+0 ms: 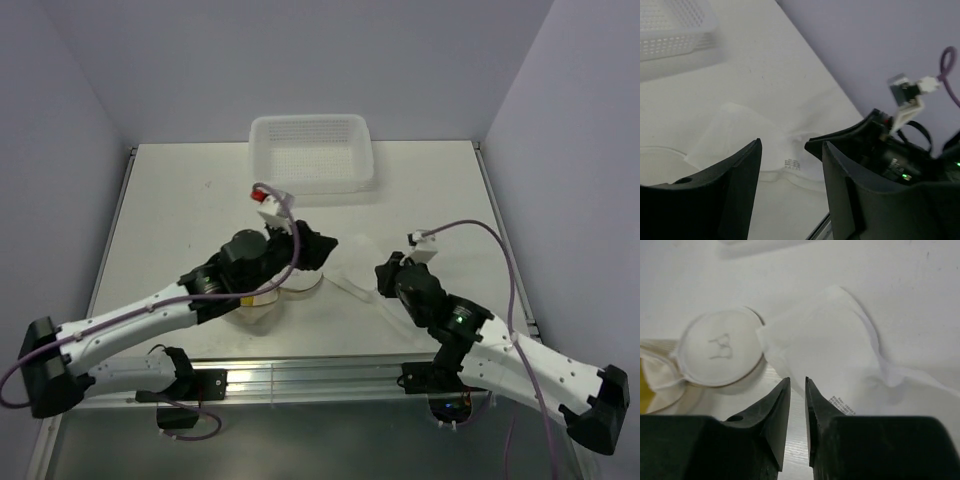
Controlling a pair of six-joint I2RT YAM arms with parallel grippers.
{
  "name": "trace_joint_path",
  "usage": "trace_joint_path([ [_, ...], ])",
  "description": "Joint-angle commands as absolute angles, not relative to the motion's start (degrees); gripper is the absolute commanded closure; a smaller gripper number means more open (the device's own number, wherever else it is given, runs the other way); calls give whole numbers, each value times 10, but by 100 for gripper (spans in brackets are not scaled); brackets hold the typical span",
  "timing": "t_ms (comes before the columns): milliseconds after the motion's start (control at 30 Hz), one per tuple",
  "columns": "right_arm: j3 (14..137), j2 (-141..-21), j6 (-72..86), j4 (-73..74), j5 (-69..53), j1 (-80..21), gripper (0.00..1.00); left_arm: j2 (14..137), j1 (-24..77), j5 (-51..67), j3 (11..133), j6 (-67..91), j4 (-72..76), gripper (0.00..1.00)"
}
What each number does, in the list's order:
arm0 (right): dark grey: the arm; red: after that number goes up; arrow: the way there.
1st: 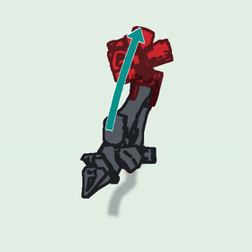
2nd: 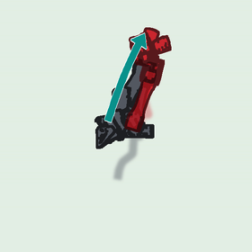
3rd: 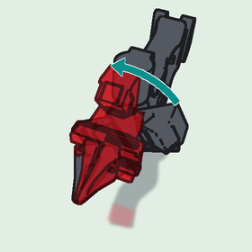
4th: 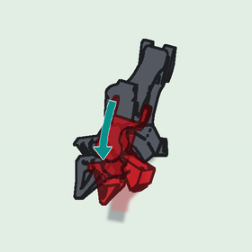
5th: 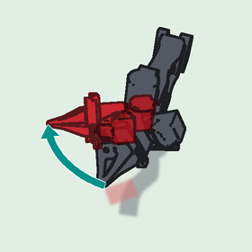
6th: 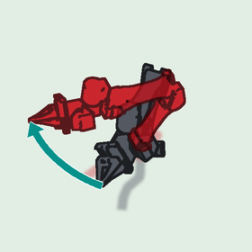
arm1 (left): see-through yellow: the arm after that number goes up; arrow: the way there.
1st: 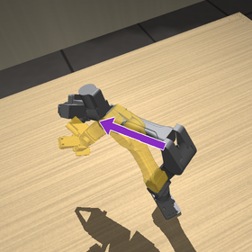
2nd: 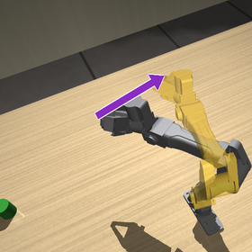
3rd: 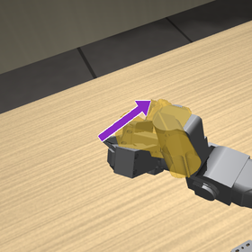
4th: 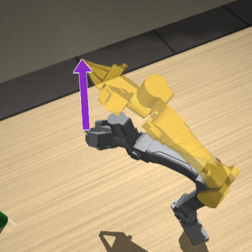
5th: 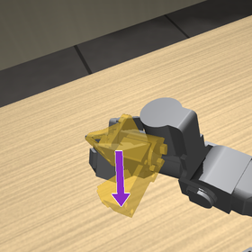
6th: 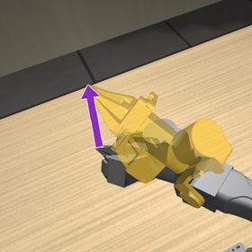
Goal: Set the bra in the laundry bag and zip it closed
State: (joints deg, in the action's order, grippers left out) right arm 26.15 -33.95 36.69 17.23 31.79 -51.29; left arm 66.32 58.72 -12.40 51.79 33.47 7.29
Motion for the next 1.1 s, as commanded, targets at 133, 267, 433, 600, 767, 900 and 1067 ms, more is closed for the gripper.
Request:
trace_joint_path([
  [133,338,-523,282,119,192,-366,96,520,592,-156,360,412,56,48],
  [267,385,-663,241,98,70,-280,98,484,595,-147,336,417,32,53],
  [433,424,-767,186,64,-65,-212,43,459,596,-129,326,403,14,56],
  [600,457,-831,170,46,-121,-135,21,454,598,-116,310,404,20,57],
  [767,461,-909,183,3,-254,-108,25,446,599,-116,307,403,23,58],
  [900,421,-916,236,-64,-265,-86,29,447,599,-117,311,399,18,60],
  [1067,406,-929,256,-98,-301,-70,57,461,599,-109,306,404,33,60],
])
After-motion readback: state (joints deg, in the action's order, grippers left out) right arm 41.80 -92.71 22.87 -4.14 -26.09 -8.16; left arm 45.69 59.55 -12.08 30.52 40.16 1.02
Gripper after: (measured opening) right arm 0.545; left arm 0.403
